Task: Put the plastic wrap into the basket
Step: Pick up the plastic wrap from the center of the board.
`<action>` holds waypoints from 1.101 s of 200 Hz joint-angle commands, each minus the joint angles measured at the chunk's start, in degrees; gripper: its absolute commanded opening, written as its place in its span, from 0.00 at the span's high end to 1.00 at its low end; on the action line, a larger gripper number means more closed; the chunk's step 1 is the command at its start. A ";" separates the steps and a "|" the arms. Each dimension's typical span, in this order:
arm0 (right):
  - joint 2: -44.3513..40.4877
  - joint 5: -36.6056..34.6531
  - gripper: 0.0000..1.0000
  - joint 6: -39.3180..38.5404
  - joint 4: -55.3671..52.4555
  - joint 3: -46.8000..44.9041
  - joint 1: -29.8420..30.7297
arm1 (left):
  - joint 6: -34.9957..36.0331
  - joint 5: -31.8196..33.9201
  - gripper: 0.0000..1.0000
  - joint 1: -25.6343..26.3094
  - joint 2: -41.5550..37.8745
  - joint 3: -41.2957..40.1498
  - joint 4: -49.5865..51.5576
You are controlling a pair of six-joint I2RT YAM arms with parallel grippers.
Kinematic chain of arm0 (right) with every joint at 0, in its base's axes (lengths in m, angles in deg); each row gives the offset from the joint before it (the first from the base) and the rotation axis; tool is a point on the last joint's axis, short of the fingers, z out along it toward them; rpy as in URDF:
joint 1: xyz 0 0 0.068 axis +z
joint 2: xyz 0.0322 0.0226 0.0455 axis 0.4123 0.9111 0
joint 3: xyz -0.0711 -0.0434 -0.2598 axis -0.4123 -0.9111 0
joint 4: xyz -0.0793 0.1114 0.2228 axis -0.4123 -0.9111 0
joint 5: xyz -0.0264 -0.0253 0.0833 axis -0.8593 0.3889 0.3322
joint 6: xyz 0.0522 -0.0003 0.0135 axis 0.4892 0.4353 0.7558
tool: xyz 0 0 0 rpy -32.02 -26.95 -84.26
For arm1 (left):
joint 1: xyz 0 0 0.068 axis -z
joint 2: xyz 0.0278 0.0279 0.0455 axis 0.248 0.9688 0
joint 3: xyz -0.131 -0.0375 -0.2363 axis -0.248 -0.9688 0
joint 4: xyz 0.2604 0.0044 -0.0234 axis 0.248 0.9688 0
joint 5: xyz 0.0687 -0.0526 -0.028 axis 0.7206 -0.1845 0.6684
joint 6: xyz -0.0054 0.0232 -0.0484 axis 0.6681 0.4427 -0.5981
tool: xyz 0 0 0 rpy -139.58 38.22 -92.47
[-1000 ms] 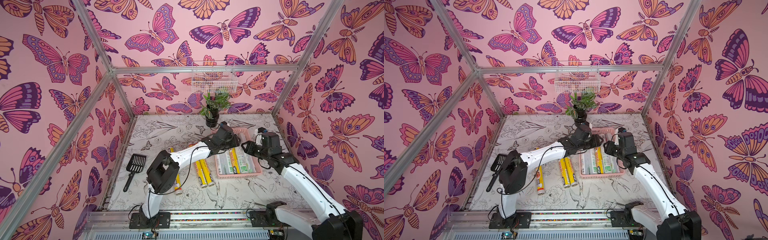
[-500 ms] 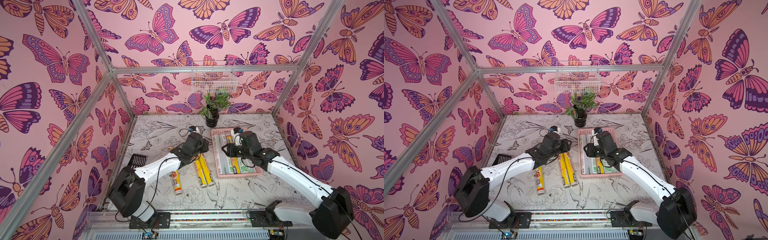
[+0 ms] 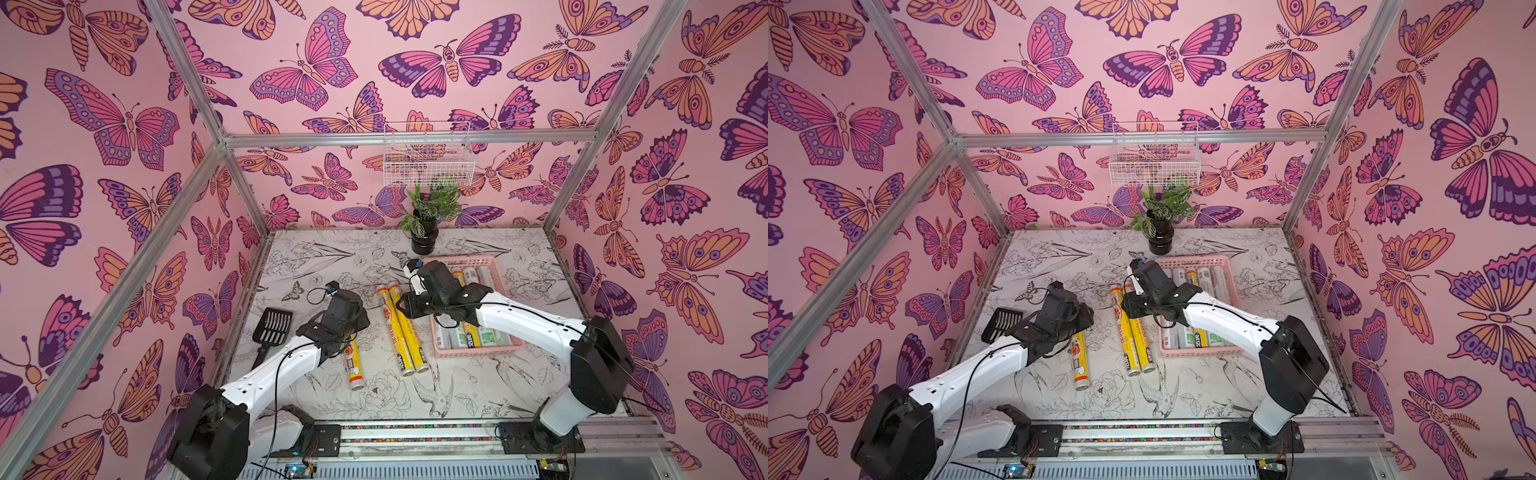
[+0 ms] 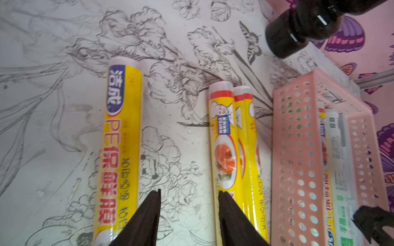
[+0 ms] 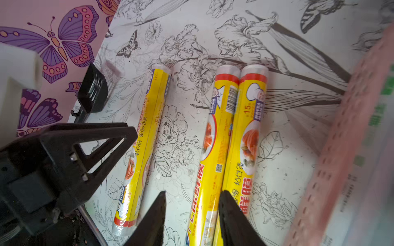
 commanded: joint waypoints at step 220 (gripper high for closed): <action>7.46 2.17 0.53 -0.77 -3.93 6.11 2.48 | 5.25 0.92 0.64 -3.35 18.02 6.32 16.16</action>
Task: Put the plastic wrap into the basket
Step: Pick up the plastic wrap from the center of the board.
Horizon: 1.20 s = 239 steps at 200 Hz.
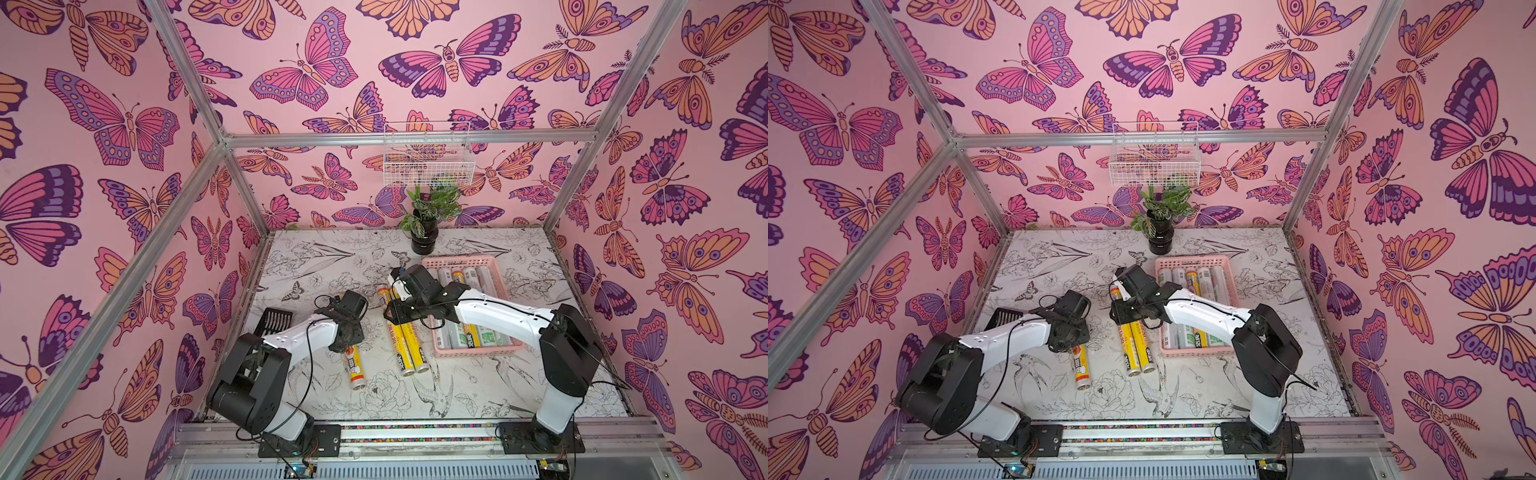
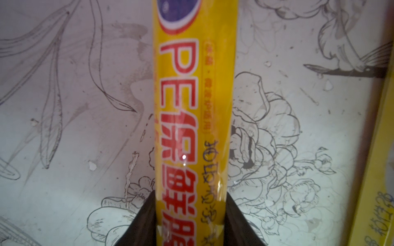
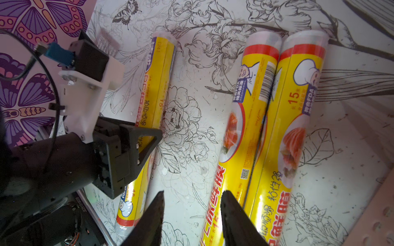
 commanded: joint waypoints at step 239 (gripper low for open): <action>-38.96 -21.30 0.52 3.60 -1.19 -25.47 -17.72 | -7.68 -22.38 0.76 17.72 18.66 37.86 -22.66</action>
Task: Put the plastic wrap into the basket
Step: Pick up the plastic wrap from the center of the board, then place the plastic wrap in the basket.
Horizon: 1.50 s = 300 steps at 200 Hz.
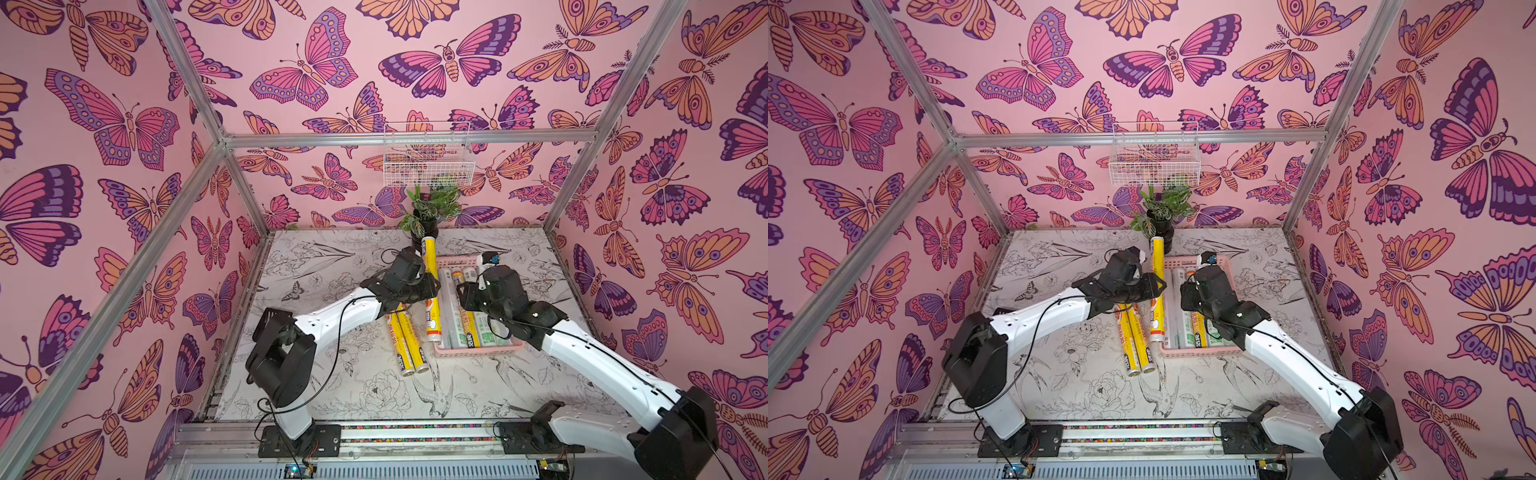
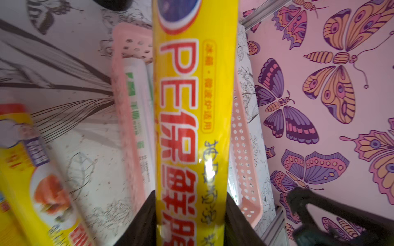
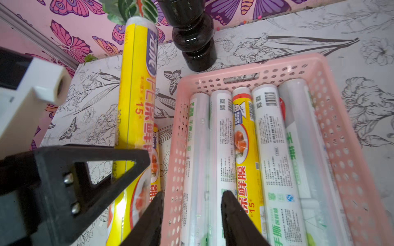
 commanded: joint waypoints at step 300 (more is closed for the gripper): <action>0.98 5.05 0.51 -0.45 -5.89 -3.53 -12.24 | -9.78 -2.05 0.61 5.78 23.08 18.90 3.45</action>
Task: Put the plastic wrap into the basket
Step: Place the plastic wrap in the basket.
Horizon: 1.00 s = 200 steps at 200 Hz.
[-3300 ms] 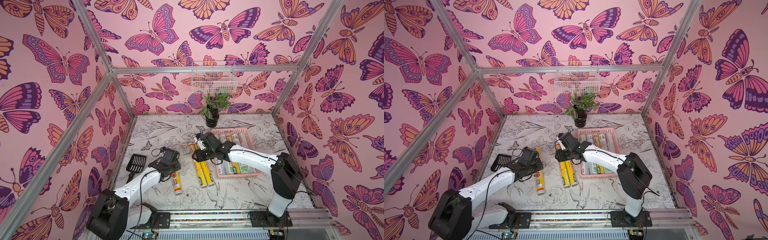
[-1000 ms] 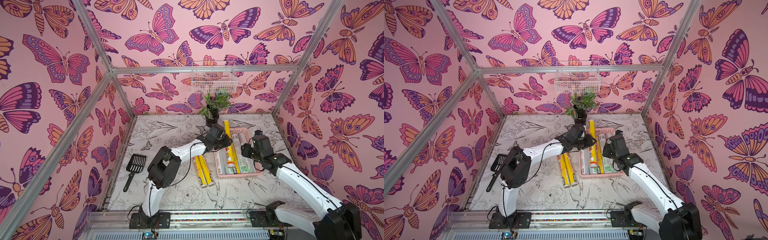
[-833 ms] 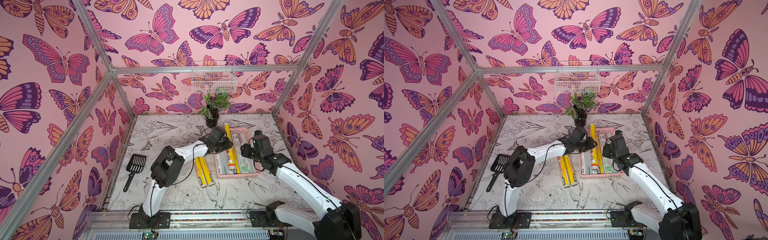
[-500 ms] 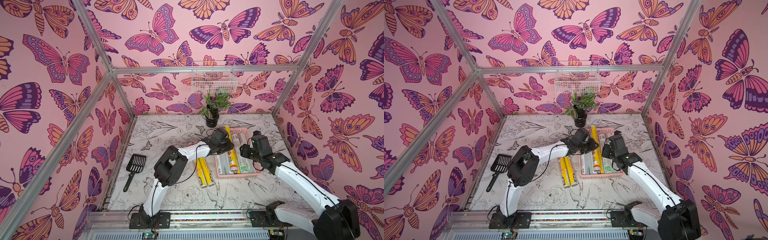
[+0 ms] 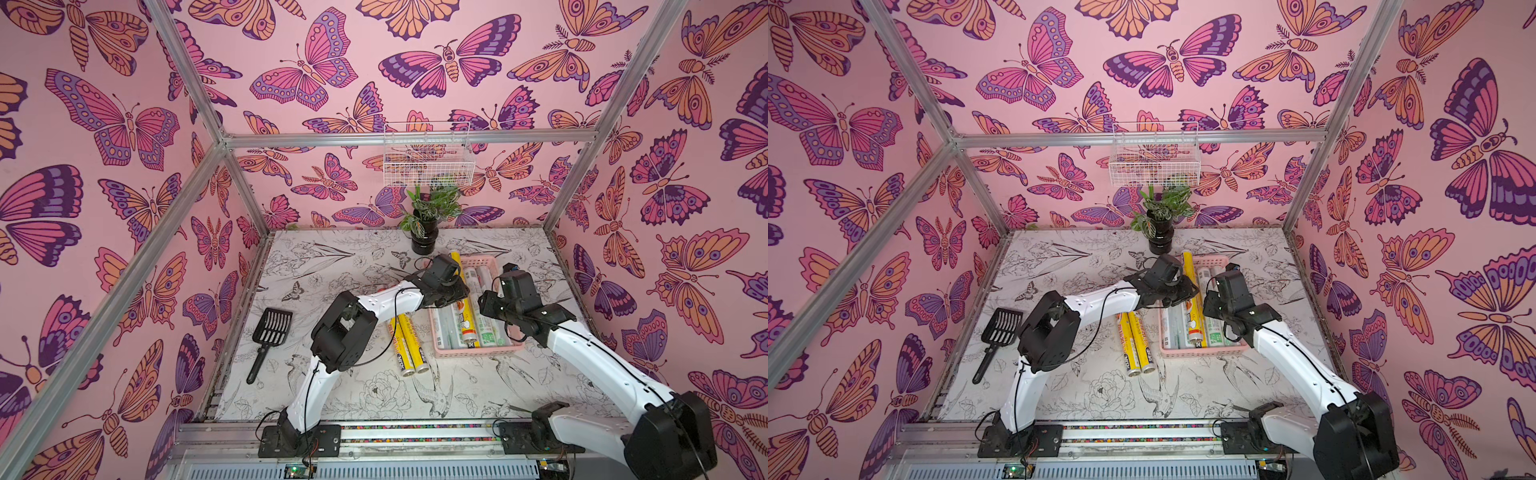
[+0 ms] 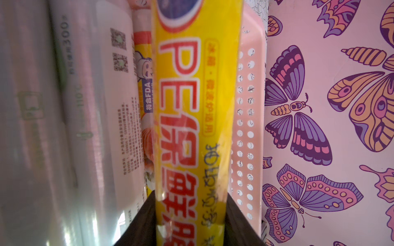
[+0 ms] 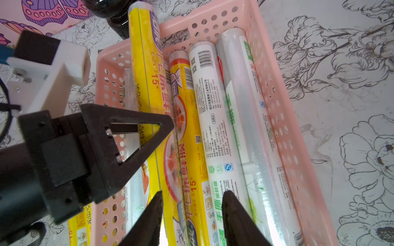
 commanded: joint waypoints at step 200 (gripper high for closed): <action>-0.99 -0.04 0.49 -0.41 -1.66 1.29 -0.39 | 1.14 3.34 0.39 2.09 -5.48 -4.76 3.91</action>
